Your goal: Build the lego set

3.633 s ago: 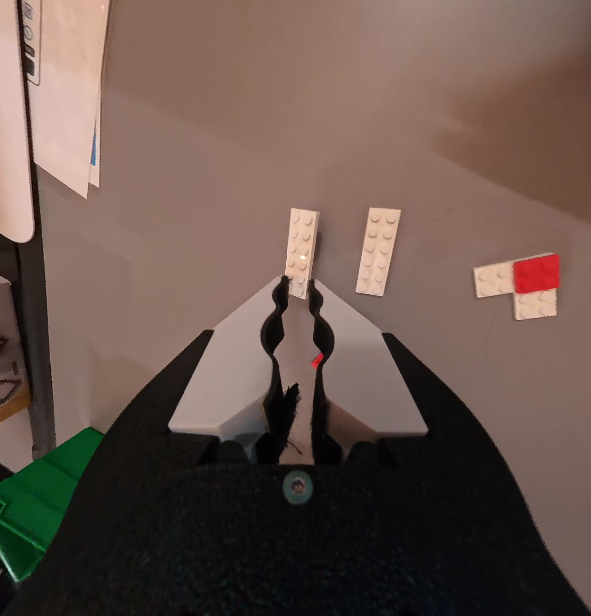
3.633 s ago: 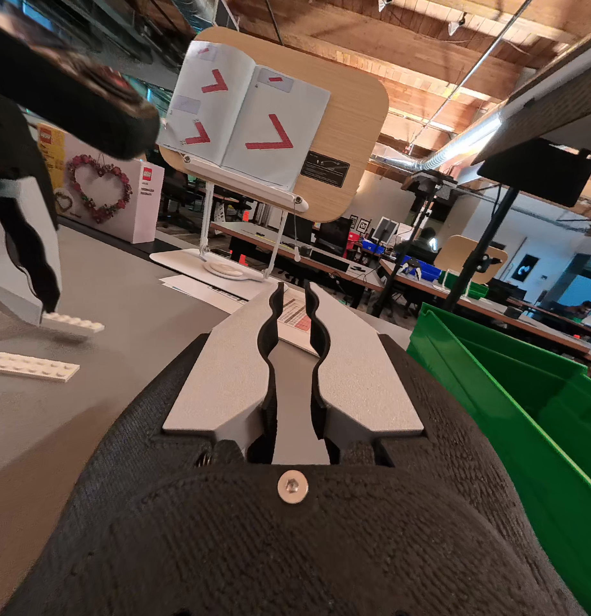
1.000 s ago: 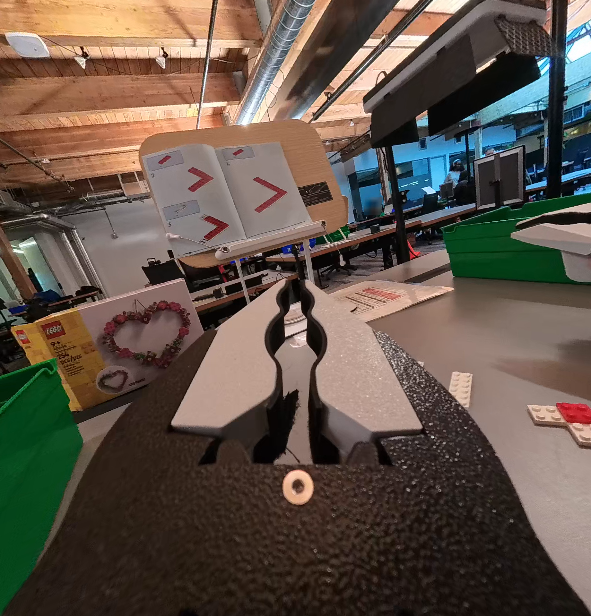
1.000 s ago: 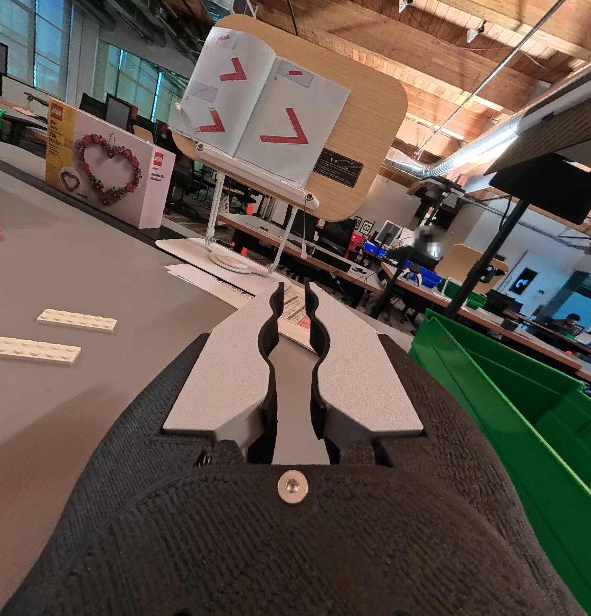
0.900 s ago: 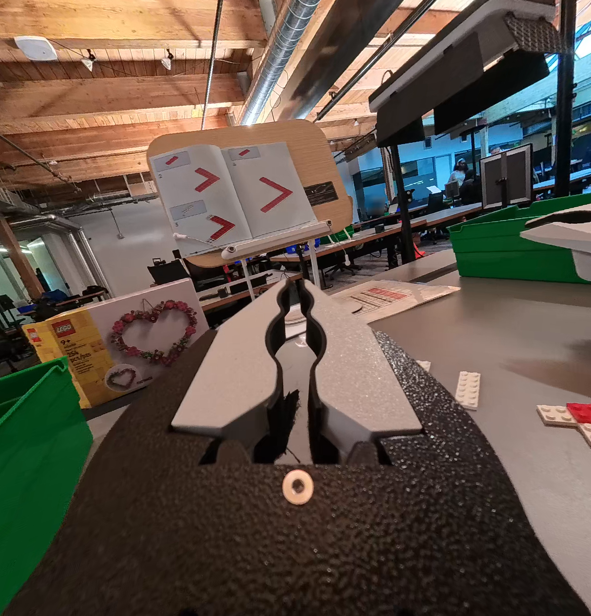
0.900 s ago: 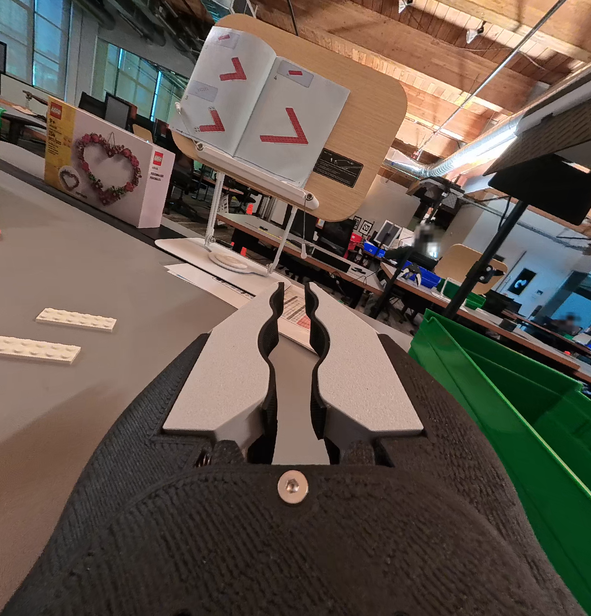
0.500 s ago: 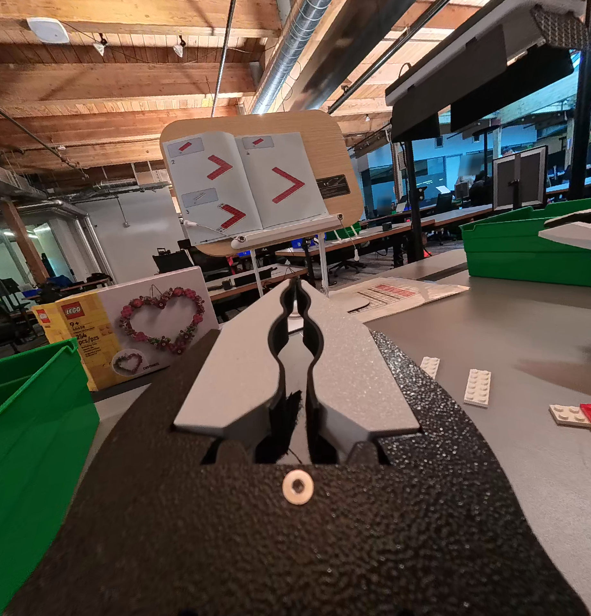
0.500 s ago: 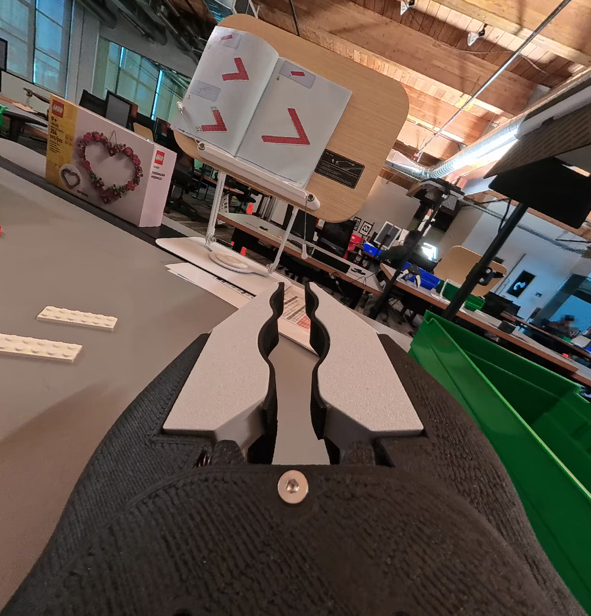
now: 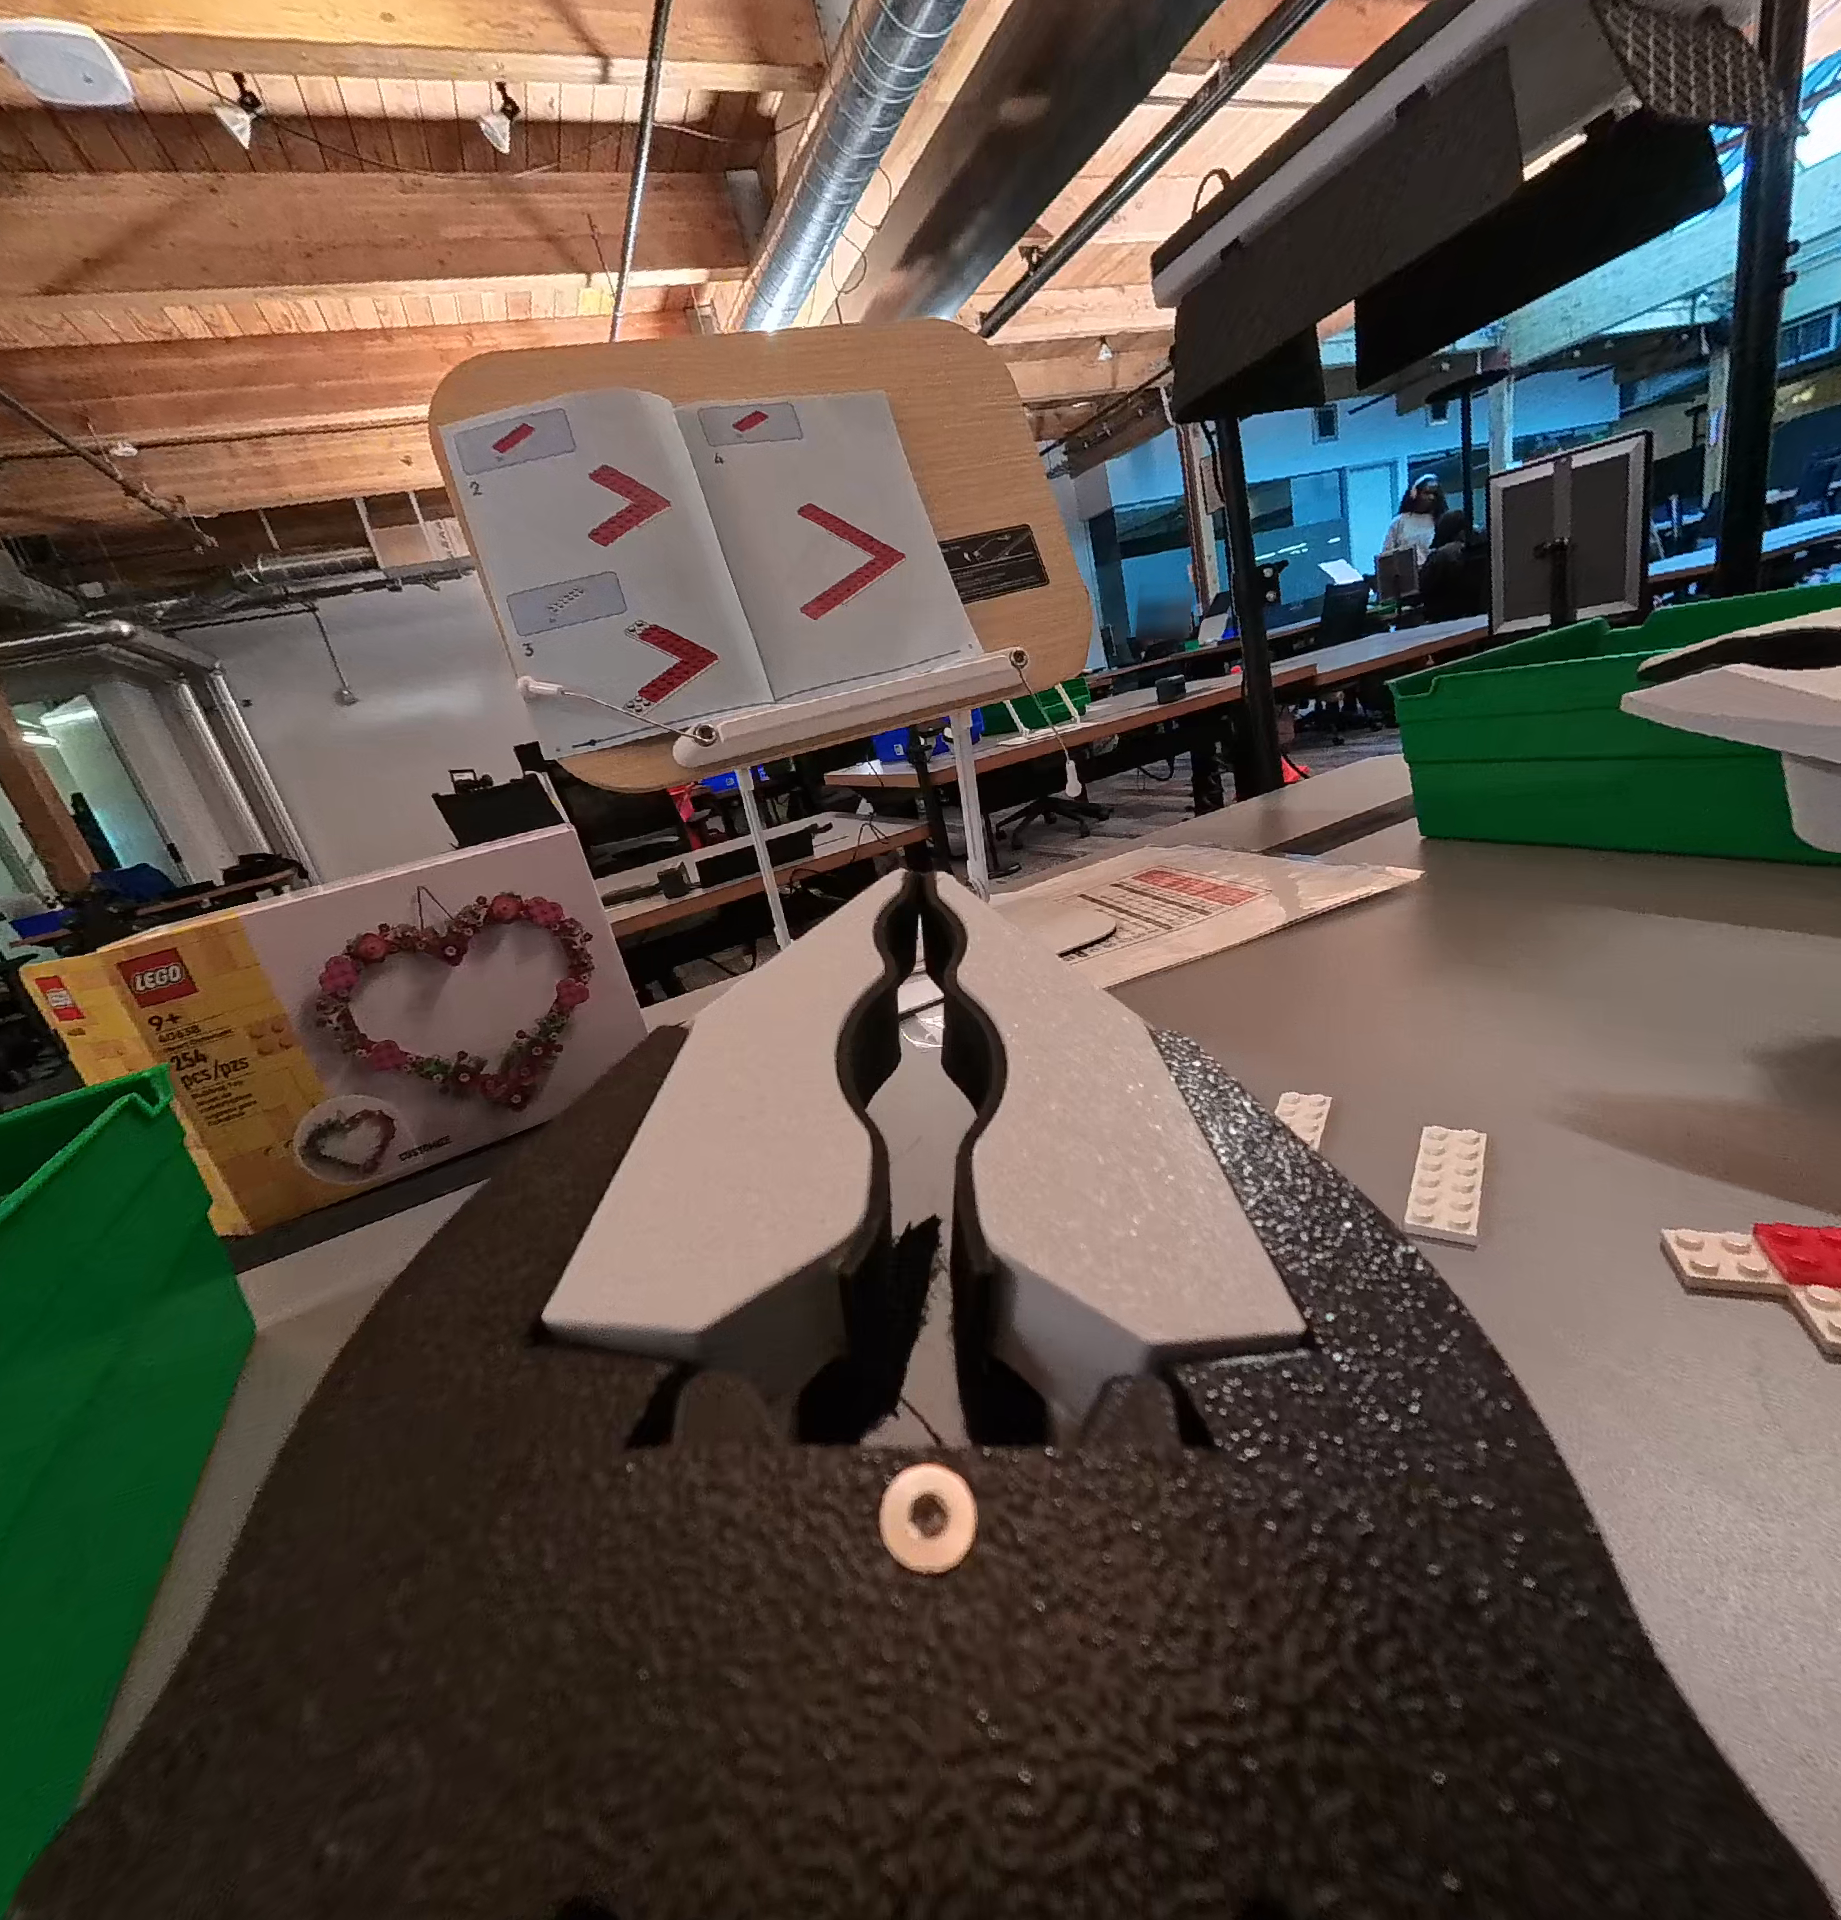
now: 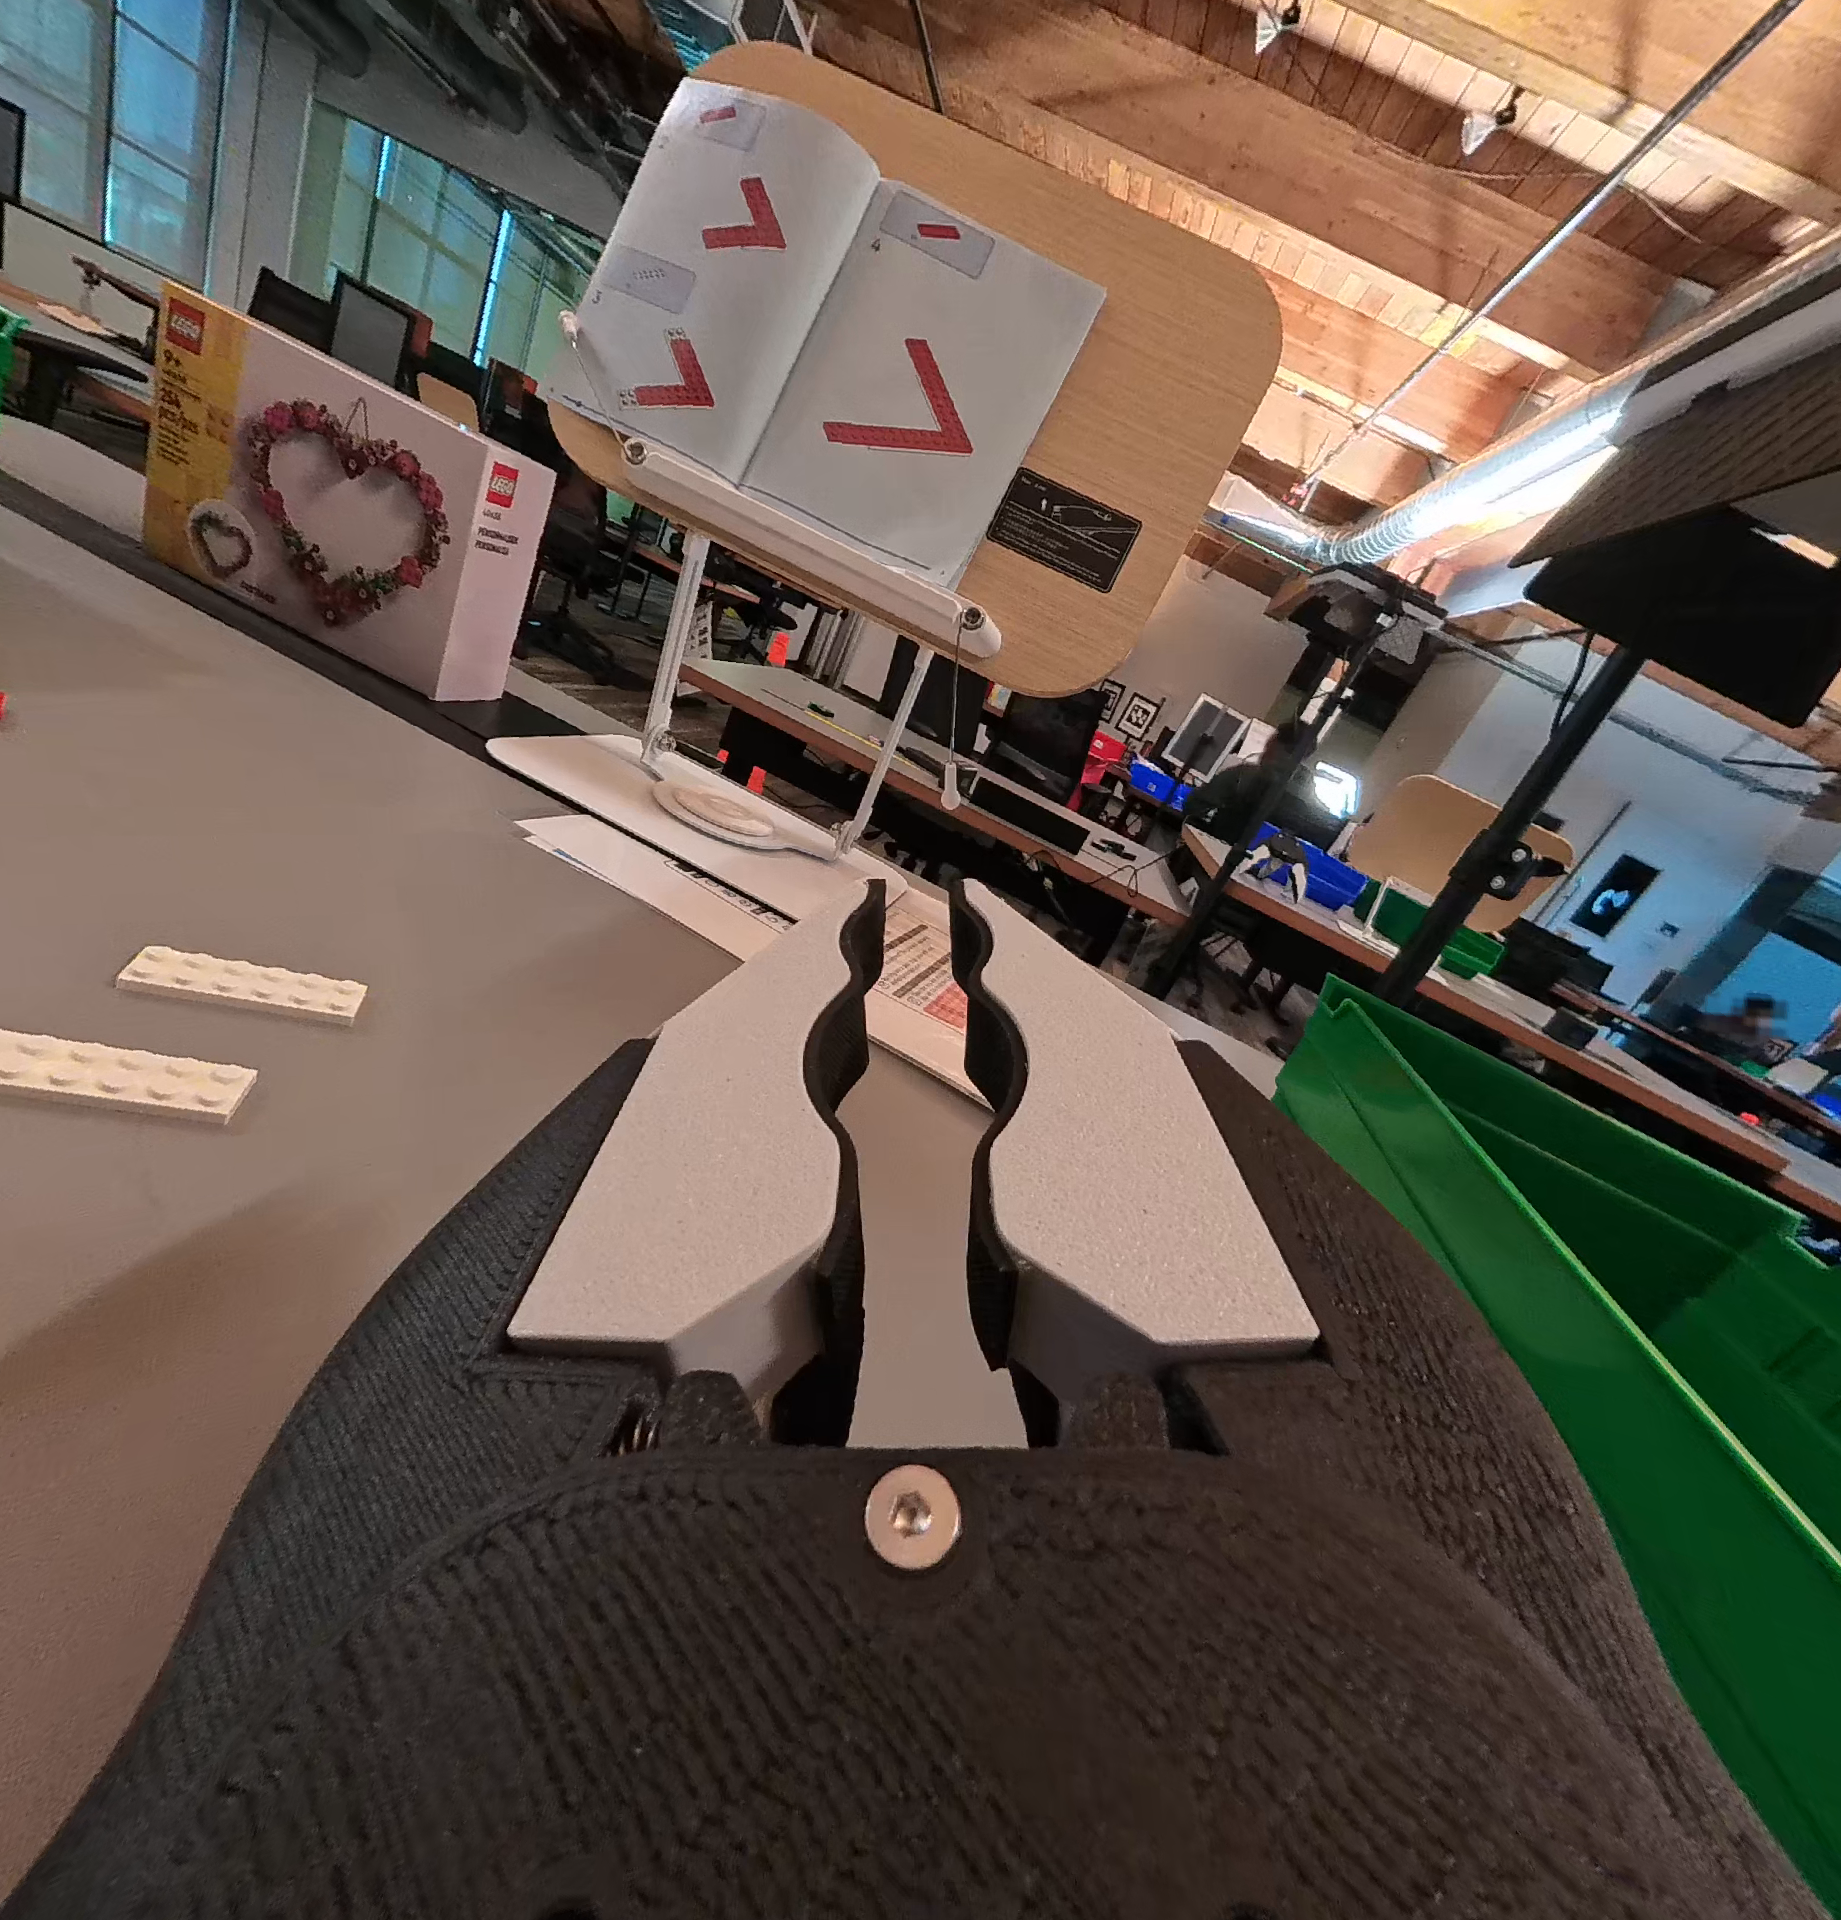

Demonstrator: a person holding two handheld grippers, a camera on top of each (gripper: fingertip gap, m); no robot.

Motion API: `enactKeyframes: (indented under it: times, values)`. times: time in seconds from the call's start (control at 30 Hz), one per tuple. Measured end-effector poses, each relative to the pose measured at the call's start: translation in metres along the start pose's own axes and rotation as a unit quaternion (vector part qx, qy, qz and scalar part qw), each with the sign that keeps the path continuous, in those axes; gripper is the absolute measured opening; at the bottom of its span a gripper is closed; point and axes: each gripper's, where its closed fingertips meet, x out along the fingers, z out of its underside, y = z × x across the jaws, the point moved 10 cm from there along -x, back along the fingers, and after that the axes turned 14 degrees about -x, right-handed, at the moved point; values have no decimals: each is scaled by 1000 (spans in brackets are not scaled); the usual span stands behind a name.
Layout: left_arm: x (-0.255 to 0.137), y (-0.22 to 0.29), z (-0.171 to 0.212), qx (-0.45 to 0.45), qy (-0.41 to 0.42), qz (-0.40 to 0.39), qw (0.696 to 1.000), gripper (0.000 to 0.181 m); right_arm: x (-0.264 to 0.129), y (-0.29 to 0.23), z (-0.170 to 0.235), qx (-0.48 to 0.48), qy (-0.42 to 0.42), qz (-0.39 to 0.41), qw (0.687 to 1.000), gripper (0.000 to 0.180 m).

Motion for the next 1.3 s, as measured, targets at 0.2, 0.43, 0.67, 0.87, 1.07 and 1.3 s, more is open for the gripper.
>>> enactKeyframes:
  times: [0.2, 0.43, 0.67, 0.87, 1.07, 1.3]
  values:
    - [-3, -5, -2, 6, 3, -14, 1000, 0, 0, -1, 0, -1, 1, -2, 1000, 10]
    - [-3, -7, -3, -16, 4, -13, 1000, 0, -2, -4, -9, -10, 32, -20, 999, 13]
    - [-3, 0, -6, -3, 4, 3, 1000, 0, -9, -3, -22, 5, 92, -71, 993, 23]
    - [0, 11, -6, -14, -24, 52, 998, 0, -15, -22, -28, 3, 127, -310, 942, 25]
    - [4, 29, -5, -12, -64, 102, 993, 0, -14, -42, -25, 36, 71, -447, 891, 30]
    - [4, 37, -5, 20, -69, 116, 991, 0, -11, -61, -24, 30, -22, -549, 835, 33]
